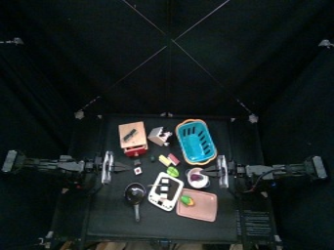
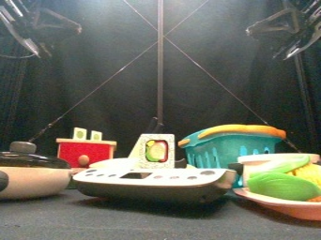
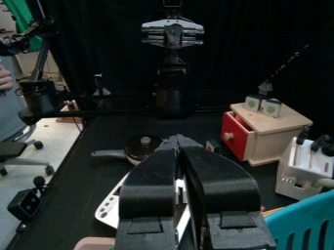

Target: Grab pairing knife handle

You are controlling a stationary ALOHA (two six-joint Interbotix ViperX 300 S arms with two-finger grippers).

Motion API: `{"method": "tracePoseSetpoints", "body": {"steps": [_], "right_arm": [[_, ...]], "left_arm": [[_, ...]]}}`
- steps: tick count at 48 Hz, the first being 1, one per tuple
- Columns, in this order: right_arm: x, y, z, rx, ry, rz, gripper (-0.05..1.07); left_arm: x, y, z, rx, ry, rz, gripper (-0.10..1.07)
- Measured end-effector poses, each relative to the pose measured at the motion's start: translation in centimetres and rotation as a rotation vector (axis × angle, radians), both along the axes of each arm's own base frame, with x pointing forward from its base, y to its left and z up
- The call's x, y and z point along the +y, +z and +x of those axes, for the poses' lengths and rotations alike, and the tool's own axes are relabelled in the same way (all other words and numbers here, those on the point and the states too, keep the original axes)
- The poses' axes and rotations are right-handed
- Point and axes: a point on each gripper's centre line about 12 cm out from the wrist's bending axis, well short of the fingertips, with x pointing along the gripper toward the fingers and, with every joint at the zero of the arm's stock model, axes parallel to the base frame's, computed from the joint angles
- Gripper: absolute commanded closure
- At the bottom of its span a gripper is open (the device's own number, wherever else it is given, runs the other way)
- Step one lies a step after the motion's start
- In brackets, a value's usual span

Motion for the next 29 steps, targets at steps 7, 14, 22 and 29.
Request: {"method": "tracePoseSetpoints", "body": {"steps": [7, 14, 22, 29], "right_arm": [[-0.1, -0.7, 1.1, 0.049, -0.004, 0.047, 1.01], [-0.2, -1.4, 3.4, 0.119, -0.011, 0.053, 1.00], [-0.2, -2.9, 6.3, 0.218, -0.014, 0.058, 1.00], [-0.1, -5.2, 8.4, 0.314, -0.010, 0.057, 1.00]], "left_arm": [[-0.1, 0.1, 0.3, -0.021, -0.003, 0.005, 1.01], [-0.4, 0.0, 0.8, -0.009, -0.020, 0.005, 0.94], [-0.6, -0.7, 2.5, 0.047, -0.026, 0.005, 0.83], [-0.6, -1.2, 3.9, 0.090, -0.026, 0.009, 0.74]]}}
